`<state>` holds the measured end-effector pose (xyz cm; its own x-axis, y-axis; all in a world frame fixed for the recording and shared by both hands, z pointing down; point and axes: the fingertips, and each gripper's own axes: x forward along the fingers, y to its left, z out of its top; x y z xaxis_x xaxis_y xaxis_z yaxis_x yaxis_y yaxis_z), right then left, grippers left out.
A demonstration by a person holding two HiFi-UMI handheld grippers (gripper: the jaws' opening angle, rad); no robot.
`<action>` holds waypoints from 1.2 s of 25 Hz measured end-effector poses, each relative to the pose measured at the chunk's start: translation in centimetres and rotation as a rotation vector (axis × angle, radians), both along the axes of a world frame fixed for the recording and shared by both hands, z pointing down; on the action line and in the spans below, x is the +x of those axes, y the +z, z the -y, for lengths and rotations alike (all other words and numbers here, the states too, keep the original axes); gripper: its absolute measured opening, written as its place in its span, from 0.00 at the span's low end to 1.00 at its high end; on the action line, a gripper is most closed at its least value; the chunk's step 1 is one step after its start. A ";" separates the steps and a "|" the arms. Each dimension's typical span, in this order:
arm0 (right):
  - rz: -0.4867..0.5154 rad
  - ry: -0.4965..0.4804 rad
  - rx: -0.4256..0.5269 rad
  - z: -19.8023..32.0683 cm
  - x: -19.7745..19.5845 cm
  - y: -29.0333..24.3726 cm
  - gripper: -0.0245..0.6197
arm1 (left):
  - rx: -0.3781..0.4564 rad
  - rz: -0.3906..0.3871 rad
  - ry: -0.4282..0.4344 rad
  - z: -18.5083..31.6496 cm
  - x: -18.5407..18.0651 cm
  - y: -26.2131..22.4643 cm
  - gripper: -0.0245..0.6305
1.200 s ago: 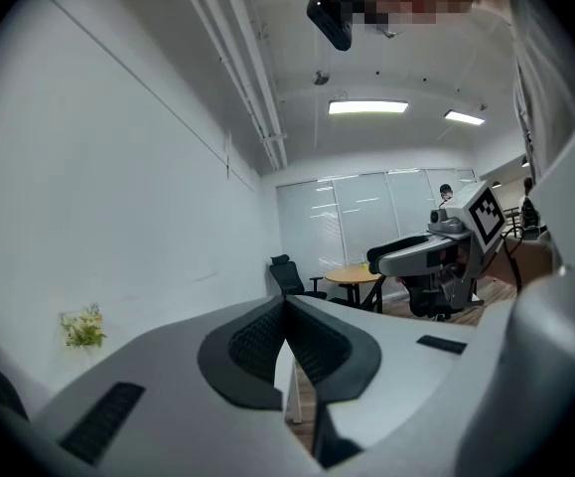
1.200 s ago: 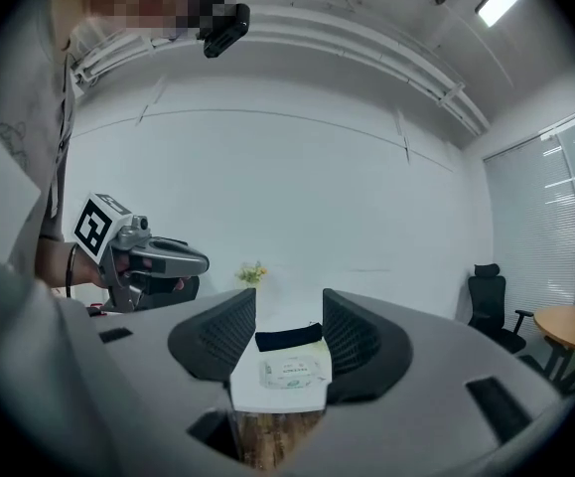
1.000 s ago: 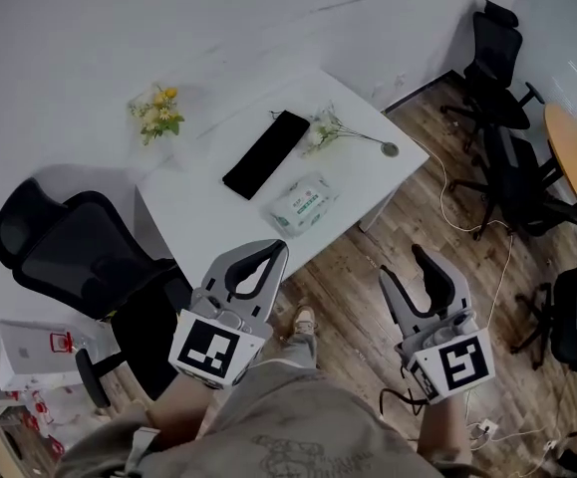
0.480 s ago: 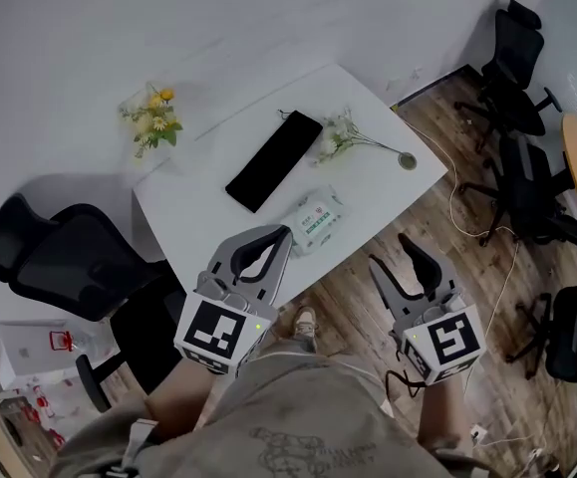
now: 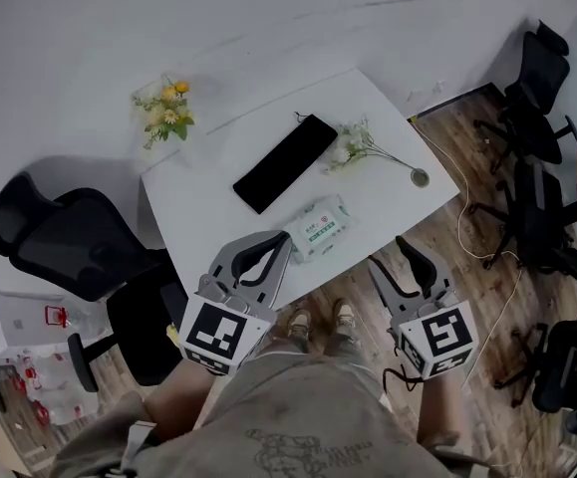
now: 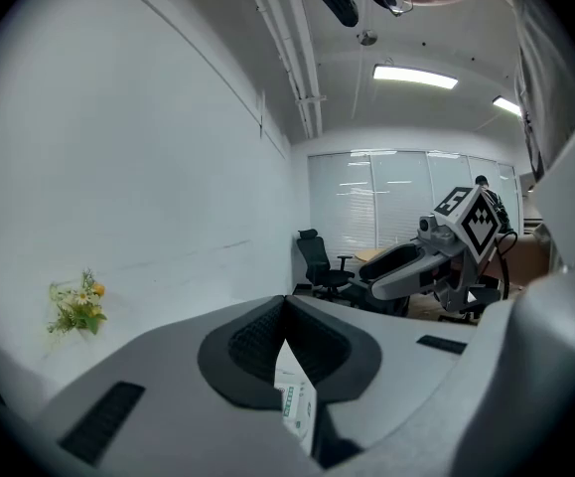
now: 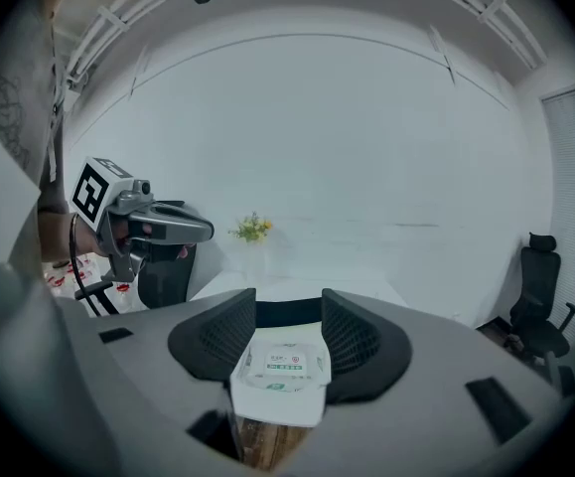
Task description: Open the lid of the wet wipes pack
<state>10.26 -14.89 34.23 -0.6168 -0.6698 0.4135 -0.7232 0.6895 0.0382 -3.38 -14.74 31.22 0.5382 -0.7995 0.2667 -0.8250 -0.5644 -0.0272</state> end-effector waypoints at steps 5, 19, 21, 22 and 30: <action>-0.058 -0.101 -0.008 1.8 -0.2 1.6 0.36 | -0.008 0.020 -0.090 0.3 -0.1 0.3 0.06; -0.226 -0.461 -0.061 5.5 -4.4 10.6 0.37 | -0.152 -0.004 -0.347 2.4 -0.6 6.8 0.06; -0.269 -0.507 -0.056 5.6 -4.7 12.5 0.37 | -0.180 0.002 -0.374 2.6 -0.8 8.3 0.06; -0.291 -0.528 -0.050 5.7 -4.9 13.3 0.37 | -0.194 0.003 -0.385 2.8 -0.8 9.0 0.06; -0.526 -0.677 0.102 6.2 -6.2 19.6 0.37 | -0.299 0.038 -0.411 3.1 -0.8 14.9 0.06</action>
